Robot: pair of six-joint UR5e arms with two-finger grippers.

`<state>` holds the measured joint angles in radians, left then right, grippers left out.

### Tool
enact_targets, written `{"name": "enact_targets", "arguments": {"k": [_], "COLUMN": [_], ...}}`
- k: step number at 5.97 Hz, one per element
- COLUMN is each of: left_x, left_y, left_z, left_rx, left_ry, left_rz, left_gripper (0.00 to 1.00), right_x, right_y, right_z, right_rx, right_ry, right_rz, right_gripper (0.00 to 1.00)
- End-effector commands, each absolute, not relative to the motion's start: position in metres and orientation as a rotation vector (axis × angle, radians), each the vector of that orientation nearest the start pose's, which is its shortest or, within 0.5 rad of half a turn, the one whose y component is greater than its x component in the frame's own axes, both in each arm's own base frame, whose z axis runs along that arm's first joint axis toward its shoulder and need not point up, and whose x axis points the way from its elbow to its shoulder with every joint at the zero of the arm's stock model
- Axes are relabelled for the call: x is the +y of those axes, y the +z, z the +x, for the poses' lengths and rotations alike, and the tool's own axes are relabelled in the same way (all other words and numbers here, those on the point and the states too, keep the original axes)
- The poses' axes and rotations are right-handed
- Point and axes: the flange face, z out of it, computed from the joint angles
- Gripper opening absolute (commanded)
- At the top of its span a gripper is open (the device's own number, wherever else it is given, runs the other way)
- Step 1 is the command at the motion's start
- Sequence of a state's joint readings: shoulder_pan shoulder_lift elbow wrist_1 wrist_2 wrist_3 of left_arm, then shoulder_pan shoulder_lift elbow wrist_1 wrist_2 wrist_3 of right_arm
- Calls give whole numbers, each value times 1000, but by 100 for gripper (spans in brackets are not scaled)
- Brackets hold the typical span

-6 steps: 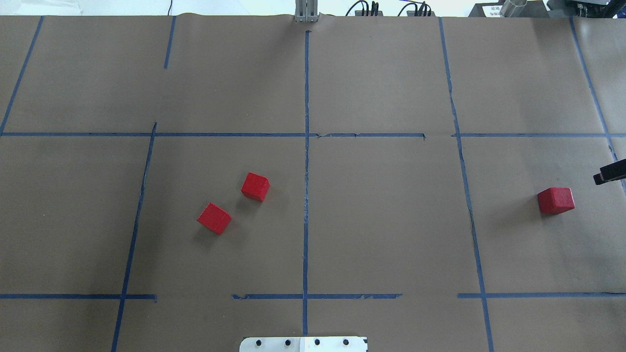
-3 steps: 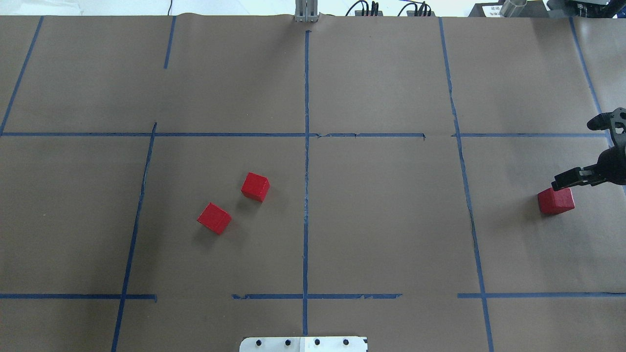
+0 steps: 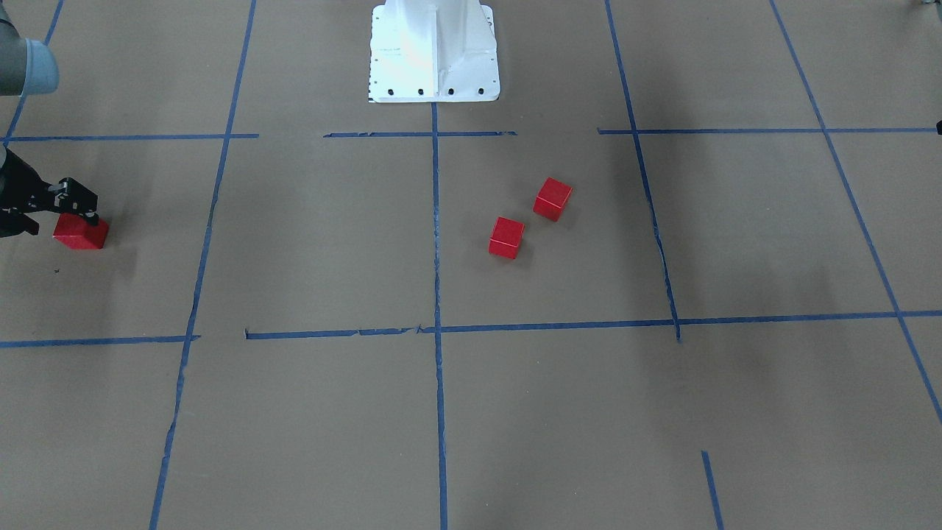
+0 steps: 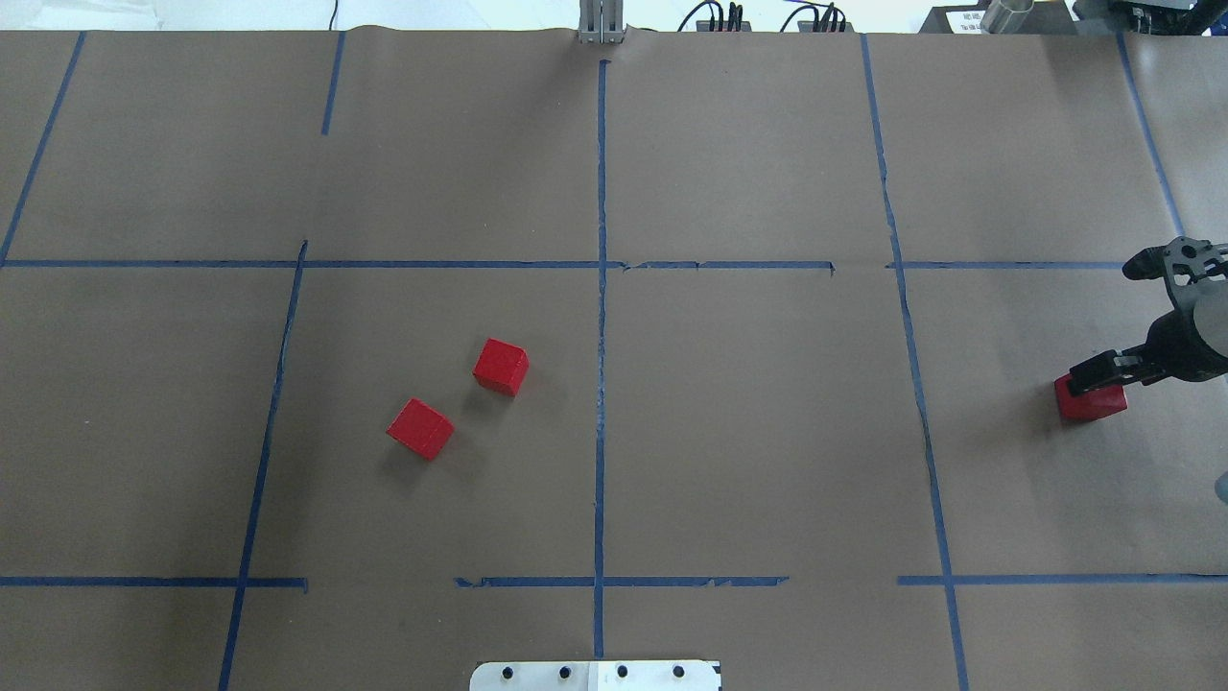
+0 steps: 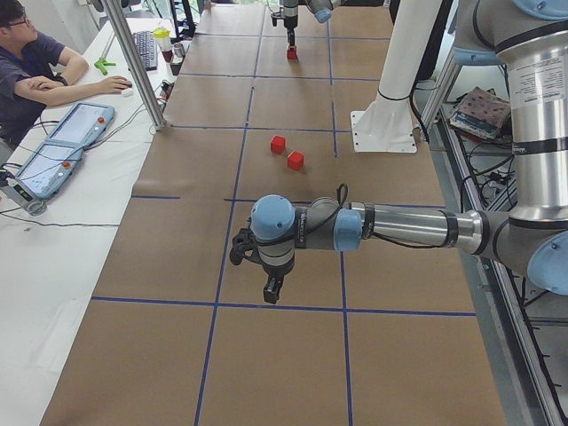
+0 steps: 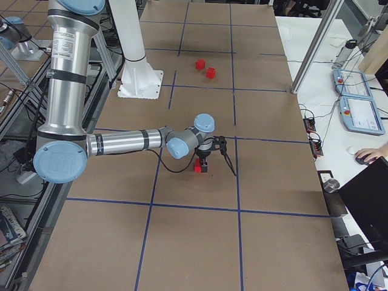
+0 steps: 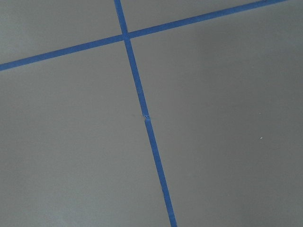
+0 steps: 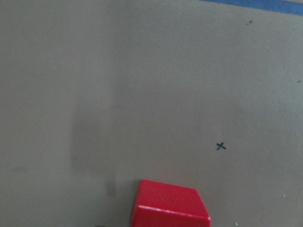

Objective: Form red blocks into L shape at center
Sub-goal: 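Reach the right gripper down to the lone red cube and grasp it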

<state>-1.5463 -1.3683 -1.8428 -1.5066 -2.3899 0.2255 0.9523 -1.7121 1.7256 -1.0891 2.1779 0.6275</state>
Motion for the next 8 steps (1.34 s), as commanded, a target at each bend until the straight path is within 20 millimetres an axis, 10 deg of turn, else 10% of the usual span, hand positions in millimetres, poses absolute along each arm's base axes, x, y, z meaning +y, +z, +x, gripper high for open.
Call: {"name": "enact_targets", "arguments": {"k": [1,2,4,6,8], "left_x": [-407,-407,-407,-408,-408], "left_y": [620,620,620,619,619], "left_z": [-50,-50,-50,-51,-50], "left_rx": [817,817,817,816,816], "left_ry": [239,239,240,240,244], "left_rz": [85,85,87,92,94], "left_gripper": [100,100,100,100,100], "right_x": [-417,-429,-429,-430,-451], "right_y": [612,601,604,588,516], "right_z": [-222,-232,-231,-232,-251], "right_rx": [-747,-757,-752,-771,-845], "right_ry": [-166,-174,-165,-173,-130], "right_rz": [22,40,31,53,113], "right_gripper": [100,93,20,8,8]}}
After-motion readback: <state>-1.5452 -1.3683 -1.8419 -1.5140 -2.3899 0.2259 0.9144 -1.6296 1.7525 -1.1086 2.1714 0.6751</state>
